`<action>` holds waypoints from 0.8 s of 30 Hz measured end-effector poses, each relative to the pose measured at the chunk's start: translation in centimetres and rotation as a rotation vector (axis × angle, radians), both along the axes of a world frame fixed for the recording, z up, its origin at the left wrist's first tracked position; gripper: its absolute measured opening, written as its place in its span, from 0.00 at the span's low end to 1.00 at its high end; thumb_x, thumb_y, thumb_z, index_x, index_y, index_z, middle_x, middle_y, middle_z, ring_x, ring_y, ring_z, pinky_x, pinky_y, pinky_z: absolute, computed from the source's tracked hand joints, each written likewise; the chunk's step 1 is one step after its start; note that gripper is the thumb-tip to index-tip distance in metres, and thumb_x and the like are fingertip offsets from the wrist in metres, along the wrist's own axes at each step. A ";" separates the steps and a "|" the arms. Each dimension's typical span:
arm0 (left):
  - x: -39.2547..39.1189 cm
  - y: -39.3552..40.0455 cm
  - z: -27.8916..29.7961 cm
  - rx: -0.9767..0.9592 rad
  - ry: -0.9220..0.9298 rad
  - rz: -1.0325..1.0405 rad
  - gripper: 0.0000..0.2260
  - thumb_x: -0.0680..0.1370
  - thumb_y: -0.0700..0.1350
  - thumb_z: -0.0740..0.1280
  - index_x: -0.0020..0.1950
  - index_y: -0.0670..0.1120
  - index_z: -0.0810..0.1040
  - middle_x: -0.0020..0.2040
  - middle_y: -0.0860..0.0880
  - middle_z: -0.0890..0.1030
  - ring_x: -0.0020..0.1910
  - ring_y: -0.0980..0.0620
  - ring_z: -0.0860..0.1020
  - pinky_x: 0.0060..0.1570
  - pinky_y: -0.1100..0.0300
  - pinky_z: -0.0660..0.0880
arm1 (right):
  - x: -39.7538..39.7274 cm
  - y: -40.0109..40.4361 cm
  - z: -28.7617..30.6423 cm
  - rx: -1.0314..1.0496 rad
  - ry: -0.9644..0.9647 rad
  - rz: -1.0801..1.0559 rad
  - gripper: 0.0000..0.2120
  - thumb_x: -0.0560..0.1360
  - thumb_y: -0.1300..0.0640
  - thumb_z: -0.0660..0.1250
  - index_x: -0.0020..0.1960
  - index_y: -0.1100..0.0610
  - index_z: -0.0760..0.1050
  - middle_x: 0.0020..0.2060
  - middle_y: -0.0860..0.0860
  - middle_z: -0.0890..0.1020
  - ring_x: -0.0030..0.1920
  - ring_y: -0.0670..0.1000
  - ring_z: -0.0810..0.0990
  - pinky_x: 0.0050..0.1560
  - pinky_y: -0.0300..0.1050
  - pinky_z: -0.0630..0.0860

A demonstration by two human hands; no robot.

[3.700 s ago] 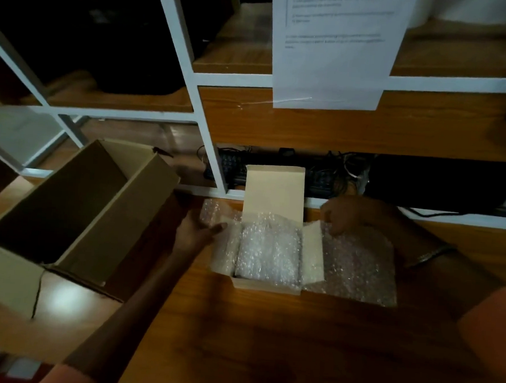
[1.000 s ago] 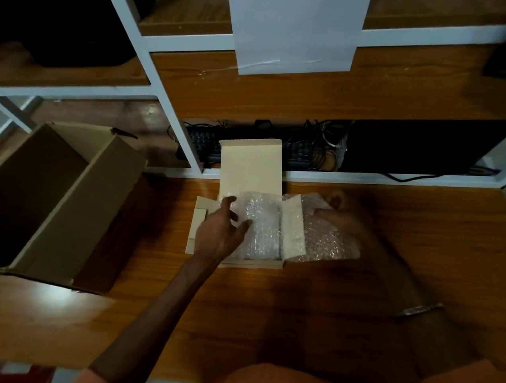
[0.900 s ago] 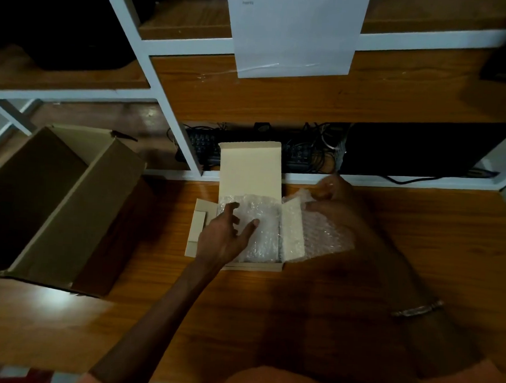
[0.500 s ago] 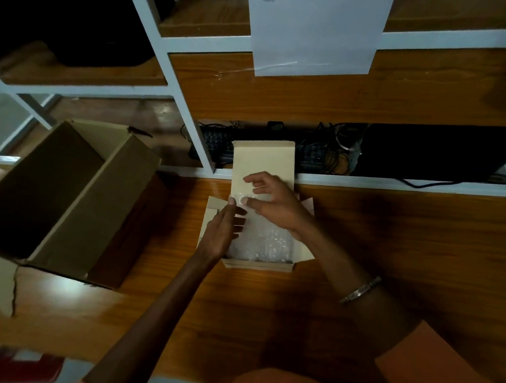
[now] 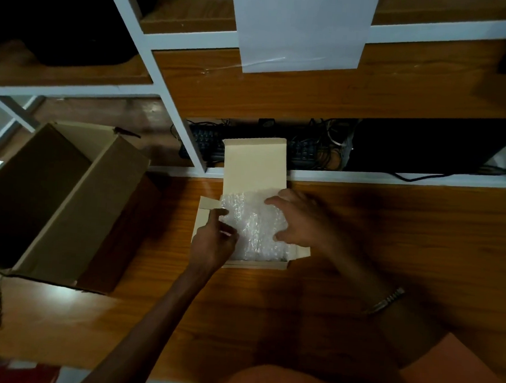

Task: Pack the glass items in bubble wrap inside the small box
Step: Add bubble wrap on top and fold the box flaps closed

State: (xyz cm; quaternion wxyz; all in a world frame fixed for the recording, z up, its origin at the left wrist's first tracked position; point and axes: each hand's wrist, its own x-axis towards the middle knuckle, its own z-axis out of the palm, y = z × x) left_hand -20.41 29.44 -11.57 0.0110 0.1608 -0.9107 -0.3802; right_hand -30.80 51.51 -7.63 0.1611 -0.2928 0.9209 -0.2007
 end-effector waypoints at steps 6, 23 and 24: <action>0.6 0.4 2.1 -0.261 0.327 -0.005 0.30 0.78 0.40 0.72 0.79 0.47 0.67 0.69 0.47 0.78 0.50 0.49 0.83 0.33 0.58 0.77 | 1.0 -1.9 -1.7 0.231 0.049 0.210 0.47 0.75 0.36 0.73 0.84 0.37 0.49 0.84 0.54 0.56 0.81 0.59 0.57 0.74 0.61 0.61; -3.7 -4.0 1.5 -0.701 -0.298 -0.680 0.50 0.76 0.66 0.73 0.88 0.57 0.46 0.88 0.46 0.52 0.85 0.42 0.55 0.82 0.39 0.52 | -0.1 -0.6 -0.8 0.397 0.166 0.129 0.42 0.72 0.42 0.76 0.80 0.53 0.63 0.76 0.54 0.69 0.75 0.58 0.64 0.70 0.59 0.63; -3.9 -4.2 1.5 -0.722 -0.302 -0.685 0.51 0.75 0.66 0.75 0.88 0.57 0.45 0.88 0.46 0.52 0.86 0.42 0.55 0.82 0.39 0.52 | -0.3 -0.6 -1.1 0.419 0.155 0.138 0.40 0.71 0.41 0.76 0.77 0.53 0.66 0.73 0.54 0.72 0.73 0.57 0.66 0.68 0.58 0.64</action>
